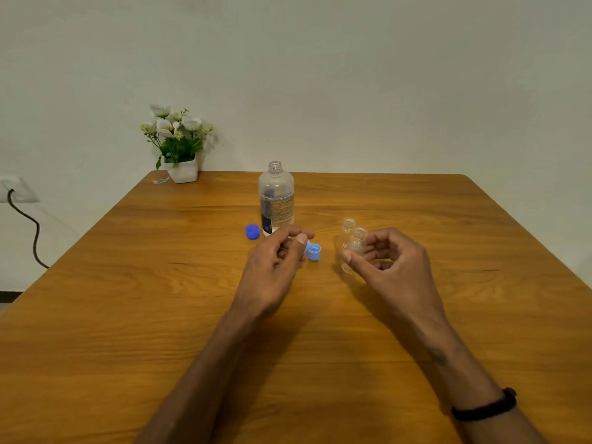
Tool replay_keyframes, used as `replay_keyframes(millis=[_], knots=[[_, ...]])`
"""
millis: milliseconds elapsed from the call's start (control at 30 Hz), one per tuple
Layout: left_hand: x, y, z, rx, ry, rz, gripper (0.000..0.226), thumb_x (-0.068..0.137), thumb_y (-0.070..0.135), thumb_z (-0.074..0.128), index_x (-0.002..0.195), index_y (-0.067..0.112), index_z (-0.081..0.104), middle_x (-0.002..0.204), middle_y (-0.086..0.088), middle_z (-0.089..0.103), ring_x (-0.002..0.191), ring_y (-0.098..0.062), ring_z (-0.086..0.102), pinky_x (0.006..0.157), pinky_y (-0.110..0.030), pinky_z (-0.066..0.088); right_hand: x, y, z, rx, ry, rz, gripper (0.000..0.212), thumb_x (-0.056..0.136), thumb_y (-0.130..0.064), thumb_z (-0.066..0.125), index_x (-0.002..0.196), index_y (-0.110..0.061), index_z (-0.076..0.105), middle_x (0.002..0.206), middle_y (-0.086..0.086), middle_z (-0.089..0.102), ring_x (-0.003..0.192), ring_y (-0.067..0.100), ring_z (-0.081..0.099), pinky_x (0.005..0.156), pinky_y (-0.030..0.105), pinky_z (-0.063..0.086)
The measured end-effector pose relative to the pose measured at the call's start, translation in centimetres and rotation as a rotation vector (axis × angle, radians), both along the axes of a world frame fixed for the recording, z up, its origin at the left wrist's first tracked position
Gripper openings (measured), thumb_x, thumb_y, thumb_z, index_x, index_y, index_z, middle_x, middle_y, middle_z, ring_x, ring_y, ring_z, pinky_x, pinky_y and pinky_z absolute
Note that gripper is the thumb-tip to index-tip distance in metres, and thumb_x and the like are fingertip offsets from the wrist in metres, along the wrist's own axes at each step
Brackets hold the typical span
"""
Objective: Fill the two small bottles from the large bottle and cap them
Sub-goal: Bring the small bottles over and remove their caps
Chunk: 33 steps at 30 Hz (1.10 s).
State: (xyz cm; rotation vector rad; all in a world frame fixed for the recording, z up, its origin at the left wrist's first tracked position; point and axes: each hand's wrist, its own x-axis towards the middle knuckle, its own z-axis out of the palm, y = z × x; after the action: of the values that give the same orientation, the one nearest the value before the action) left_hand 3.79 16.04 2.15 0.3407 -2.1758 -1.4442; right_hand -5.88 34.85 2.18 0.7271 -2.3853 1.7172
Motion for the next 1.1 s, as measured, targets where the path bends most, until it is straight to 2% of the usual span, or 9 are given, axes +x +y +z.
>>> replay_keyframes(millis=[100,267,400,533,667,733,833,967,1100], knots=[[-0.1,0.1,-0.1,-0.027,-0.013,0.019,0.013,0.100,0.035,0.068,0.111,0.029,0.068,0.091,0.012,0.070,0.085,0.007,0.064,0.065,-0.012,0.050,-0.2,0.1,0.0,0.116,-0.010,0.003,0.032,0.080,-0.031,0.092,0.102,-0.027,0.069,0.091,-0.011,0.071,0.083,0.001,0.068,0.068,0.017,0.058],[-0.2,-0.1,-0.3,-0.155,-0.112,-0.025,0.034,0.093,0.038,0.075,0.125,0.037,0.065,0.100,0.016,0.071,0.094,0.008,0.064,0.069,-0.011,0.048,-0.4,0.2,-0.1,0.222,0.000,0.021,0.034,0.082,-0.023,0.090,0.102,-0.031,0.065,0.090,-0.014,0.068,0.082,0.002,0.066,0.067,0.009,0.053],[-0.3,-0.3,-0.7,-0.230,-0.129,-0.026,0.026,0.091,0.035,0.076,0.116,0.032,0.073,0.105,0.020,0.072,0.098,0.010,0.061,0.070,-0.003,0.042,-0.5,0.4,-0.1,0.185,-0.051,0.065,0.033,0.081,-0.023,0.091,0.104,-0.030,0.068,0.094,-0.009,0.072,0.088,0.005,0.070,0.071,0.018,0.057],[-0.3,-0.8,-0.9,-0.317,-0.166,0.014,0.029,0.087,0.034,0.082,0.115,0.032,0.074,0.106,0.016,0.067,0.096,0.000,0.059,0.073,-0.009,0.041,-0.1,0.0,-0.1,0.141,-0.139,0.231,0.035,0.079,-0.020,0.092,0.105,-0.029,0.071,0.097,-0.005,0.077,0.092,0.010,0.074,0.078,0.028,0.064],[-0.5,-1.0,-1.1,-0.301,-0.156,0.026,0.028,0.087,0.025,0.083,0.113,0.029,0.075,0.098,0.015,0.071,0.089,0.011,0.059,0.074,-0.004,0.043,0.2,-0.2,-0.3,0.195,-0.075,0.263,0.035,0.079,-0.021,0.092,0.105,-0.031,0.071,0.095,-0.005,0.076,0.090,0.011,0.074,0.077,0.032,0.065],[-0.6,-0.9,-1.3,-0.315,-0.166,0.022,0.028,0.087,0.025,0.083,0.114,0.028,0.075,0.098,0.015,0.073,0.090,0.009,0.061,0.077,-0.007,0.046,0.2,-0.1,-0.3,0.243,-0.030,0.218,0.036,0.080,-0.024,0.092,0.107,-0.035,0.070,0.096,-0.010,0.074,0.091,0.008,0.073,0.078,0.030,0.065],[-0.7,-0.8,-1.6,-0.340,-0.175,0.030,0.029,0.087,0.027,0.082,0.115,0.028,0.076,0.098,0.014,0.073,0.094,0.006,0.062,0.081,-0.013,0.050,0.0,0.0,-0.2,0.249,-0.012,0.141,0.037,0.082,-0.024,0.091,0.110,-0.034,0.069,0.096,-0.013,0.073,0.091,0.004,0.071,0.079,0.029,0.064],[-0.5,-0.8,-1.2,-0.265,-0.205,0.030,0.034,0.084,0.041,0.083,0.116,0.034,0.071,0.098,0.015,0.070,0.093,0.011,0.059,0.075,-0.008,0.047,-0.1,0.0,-0.4,0.231,-0.002,0.092,0.037,0.081,-0.024,0.091,0.110,-0.032,0.070,0.092,-0.012,0.074,0.085,0.003,0.071,0.077,0.030,0.064],[-0.7,-0.8,-0.9,-0.163,-0.139,0.159,0.030,0.087,0.061,0.071,0.094,0.031,0.071,0.084,0.012,0.070,0.076,0.000,0.062,0.065,-0.013,0.050,-0.3,0.1,-0.4,0.226,0.003,0.088,0.047,0.078,-0.028,0.094,0.118,-0.029,0.068,0.097,-0.010,0.073,0.089,0.007,0.071,0.075,0.030,0.064]])
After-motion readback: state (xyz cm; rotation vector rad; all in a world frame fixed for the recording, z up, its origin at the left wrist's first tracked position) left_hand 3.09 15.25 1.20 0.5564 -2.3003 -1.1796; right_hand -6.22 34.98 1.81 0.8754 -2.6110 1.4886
